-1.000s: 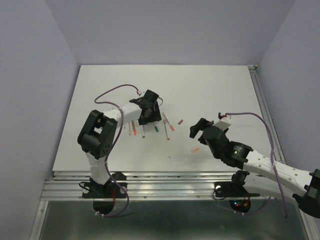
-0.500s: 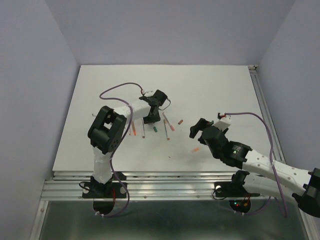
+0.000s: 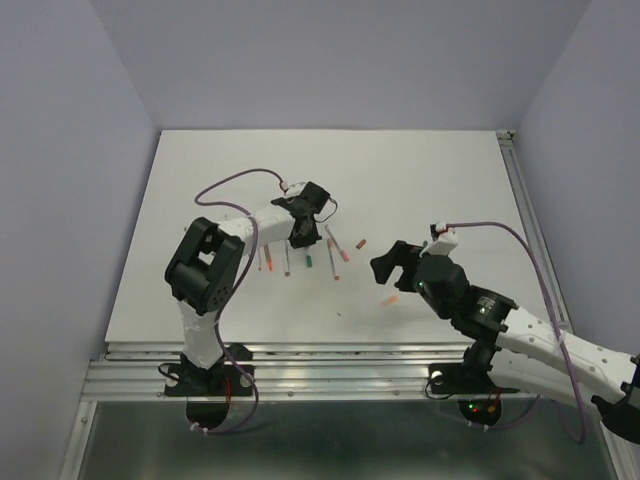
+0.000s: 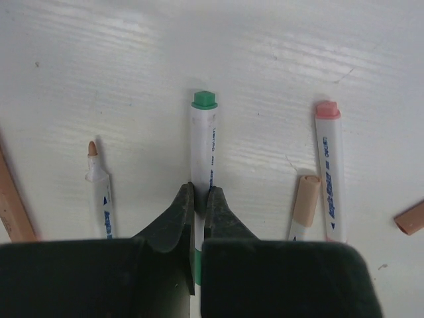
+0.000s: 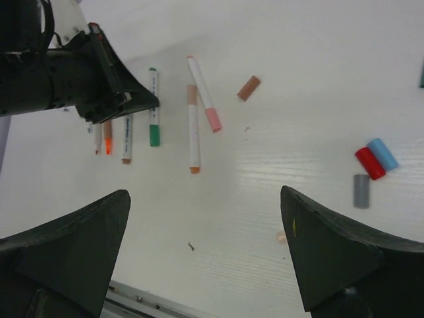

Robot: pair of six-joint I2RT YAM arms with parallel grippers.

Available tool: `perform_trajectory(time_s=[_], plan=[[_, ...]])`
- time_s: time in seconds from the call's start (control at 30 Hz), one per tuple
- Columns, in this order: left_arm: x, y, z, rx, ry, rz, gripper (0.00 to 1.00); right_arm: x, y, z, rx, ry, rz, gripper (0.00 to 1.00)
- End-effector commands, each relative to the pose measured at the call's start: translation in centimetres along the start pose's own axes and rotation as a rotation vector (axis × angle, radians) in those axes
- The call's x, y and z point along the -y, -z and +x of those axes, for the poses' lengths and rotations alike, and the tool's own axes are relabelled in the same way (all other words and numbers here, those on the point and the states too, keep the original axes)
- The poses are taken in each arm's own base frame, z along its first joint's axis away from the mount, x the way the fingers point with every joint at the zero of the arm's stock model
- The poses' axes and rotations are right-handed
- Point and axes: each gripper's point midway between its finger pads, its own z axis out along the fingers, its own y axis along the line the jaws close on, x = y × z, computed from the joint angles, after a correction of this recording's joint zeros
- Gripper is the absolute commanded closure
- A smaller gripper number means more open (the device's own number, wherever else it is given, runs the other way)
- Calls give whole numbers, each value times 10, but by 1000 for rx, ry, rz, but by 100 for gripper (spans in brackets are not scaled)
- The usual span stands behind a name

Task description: Open the pen caps

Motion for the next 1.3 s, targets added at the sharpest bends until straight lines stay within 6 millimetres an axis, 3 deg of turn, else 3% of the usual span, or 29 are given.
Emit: perform_trajectory(time_s=[0.0, 0.03, 0.13, 0.27, 0.37, 0.53, 0.6, 0.73, 0.97, 1.1, 1.27], plan=[[19, 43, -17, 67, 83, 160, 100, -49, 8, 14, -86, 66, -275, 0], [23, 64, -27, 109, 113, 218, 100, -58, 11, 24, -137, 75, -333, 0], [38, 102, -29, 154, 180, 382, 100, -78, 13, 35, -201, 91, -424, 0], [54, 141, -22, 190, 220, 514, 100, -92, -3, 43, -233, 102, -426, 0], [60, 159, -13, 203, 242, 554, 100, -107, -12, 35, -214, 106, -434, 3], [58, 171, -11, 225, 282, 573, 100, -131, -25, 25, -177, 121, -467, 11], [59, 175, -10, 225, 293, 582, 100, -134, -29, 19, -154, 103, -460, 14], [60, 180, -7, 221, 312, 598, 100, -134, -38, 10, -107, 93, -423, 32], [63, 186, -7, 218, 335, 614, 100, -138, -51, 14, -124, 89, -386, 43], [63, 185, -7, 216, 336, 605, 100, -141, -53, 11, -111, 83, -392, 57], [60, 181, -9, 231, 344, 587, 100, -140, -51, 15, -124, 90, -398, 92]])
